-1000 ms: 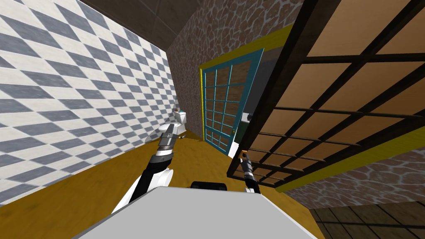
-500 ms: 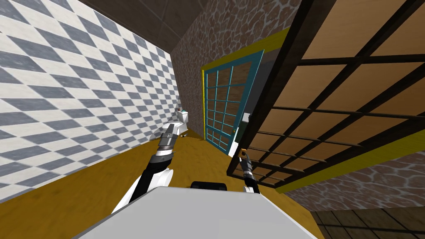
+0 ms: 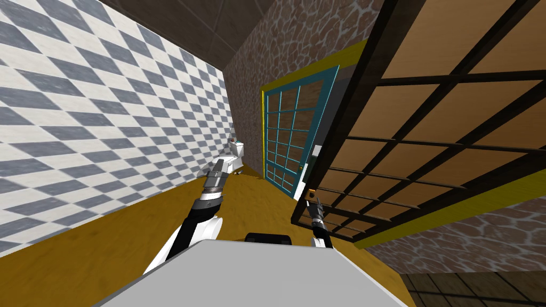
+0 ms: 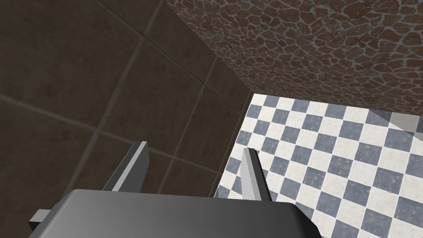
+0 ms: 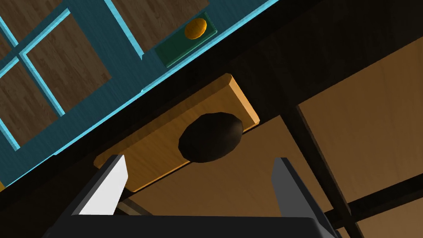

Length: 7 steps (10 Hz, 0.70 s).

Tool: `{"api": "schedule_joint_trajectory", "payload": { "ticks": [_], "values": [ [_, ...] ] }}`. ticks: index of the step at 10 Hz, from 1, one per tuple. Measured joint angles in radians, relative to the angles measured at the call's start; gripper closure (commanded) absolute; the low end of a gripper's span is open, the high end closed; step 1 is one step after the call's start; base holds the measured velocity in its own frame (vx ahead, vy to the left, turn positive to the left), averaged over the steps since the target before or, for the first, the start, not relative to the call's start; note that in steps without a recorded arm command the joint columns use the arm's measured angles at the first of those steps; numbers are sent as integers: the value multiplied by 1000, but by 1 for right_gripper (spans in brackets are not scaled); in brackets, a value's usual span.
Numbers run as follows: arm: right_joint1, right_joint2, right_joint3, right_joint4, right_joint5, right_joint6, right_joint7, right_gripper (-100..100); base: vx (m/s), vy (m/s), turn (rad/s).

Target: Pull the door open

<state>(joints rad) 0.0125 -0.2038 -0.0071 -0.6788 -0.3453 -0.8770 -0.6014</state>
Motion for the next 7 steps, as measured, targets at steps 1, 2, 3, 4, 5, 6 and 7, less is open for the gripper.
{"api": "schedule_joint_trajectory", "payload": {
  "ticks": [1,2,3,4,5,6,7],
  "values": [
    [-2,0,4,1,-8,0,-23,-100,-61,-26,74],
    [-5,0,10,1,-20,0,-51,-100,-48,-21,29],
    [-5,1,13,-3,-26,1,-70,-100,-47,-26,60],
    [-6,1,19,-5,-38,3,-95,-100,-72,-46,127],
    [-8,2,27,-9,-54,5,-124,-100,-61,-37,36],
    [-9,2,31,-11,-62,6,-147,-100,-58,-27,52],
    [-11,3,37,-12,-74,7,-173,-100,-51,-22,34]
  ]
}}
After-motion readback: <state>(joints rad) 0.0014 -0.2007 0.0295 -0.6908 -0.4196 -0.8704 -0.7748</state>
